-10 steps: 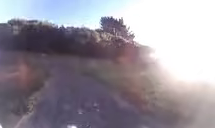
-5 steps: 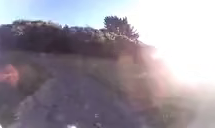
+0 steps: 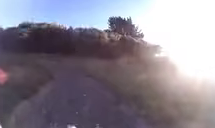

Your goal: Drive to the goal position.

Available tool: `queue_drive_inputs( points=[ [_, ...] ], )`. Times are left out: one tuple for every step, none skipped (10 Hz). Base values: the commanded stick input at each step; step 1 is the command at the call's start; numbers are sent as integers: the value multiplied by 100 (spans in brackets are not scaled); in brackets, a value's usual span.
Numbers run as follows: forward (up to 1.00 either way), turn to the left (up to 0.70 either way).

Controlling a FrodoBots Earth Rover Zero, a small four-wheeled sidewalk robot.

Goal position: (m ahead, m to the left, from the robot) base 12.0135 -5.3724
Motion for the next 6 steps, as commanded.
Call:
queue_drive_inputs(
  points=[
    [45, 27],
    [45, 27],
    [45, 27],
    [45, 27],
    [70, 14],
    [70, 14]
  ],
)
